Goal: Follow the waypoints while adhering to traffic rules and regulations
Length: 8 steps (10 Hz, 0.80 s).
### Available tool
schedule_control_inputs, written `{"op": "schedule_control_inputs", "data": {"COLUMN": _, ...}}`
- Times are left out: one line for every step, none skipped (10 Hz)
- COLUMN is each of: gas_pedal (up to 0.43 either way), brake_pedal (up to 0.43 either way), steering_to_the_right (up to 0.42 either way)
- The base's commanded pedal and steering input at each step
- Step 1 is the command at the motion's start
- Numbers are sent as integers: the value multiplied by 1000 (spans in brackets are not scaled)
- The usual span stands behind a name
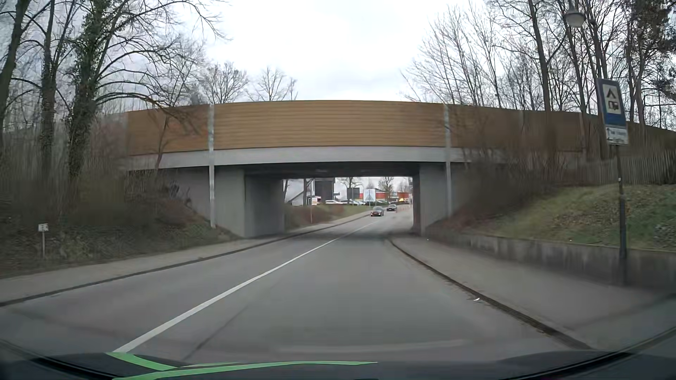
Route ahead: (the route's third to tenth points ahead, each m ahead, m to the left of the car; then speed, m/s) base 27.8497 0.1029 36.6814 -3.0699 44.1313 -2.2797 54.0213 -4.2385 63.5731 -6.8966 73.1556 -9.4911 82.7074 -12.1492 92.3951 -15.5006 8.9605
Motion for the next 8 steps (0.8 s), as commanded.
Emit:
{"op": "schedule_control_inputs", "data": {"gas_pedal": 87, "brake_pedal": 0, "steering_to_the_right": 12}}
{"op": "schedule_control_inputs", "data": {"gas_pedal": 87, "brake_pedal": 0, "steering_to_the_right": 12}}
{"op": "schedule_control_inputs", "data": {"gas_pedal": 87, "brake_pedal": 0, "steering_to_the_right": 12}}
{"op": "schedule_control_inputs", "data": {"gas_pedal": 98, "brake_pedal": 0, "steering_to_the_right": 12}}
{"op": "schedule_control_inputs", "data": {"gas_pedal": 98, "brake_pedal": 0, "steering_to_the_right": 12}}
{"op": "schedule_control_inputs", "data": {"gas_pedal": 98, "brake_pedal": 0, "steering_to_the_right": 12}}
{"op": "schedule_control_inputs", "data": {"gas_pedal": 98, "brake_pedal": 0, "steering_to_the_right": 13}}
{"op": "schedule_control_inputs", "data": {"gas_pedal": 110, "brake_pedal": 0, "steering_to_the_right": 12}}
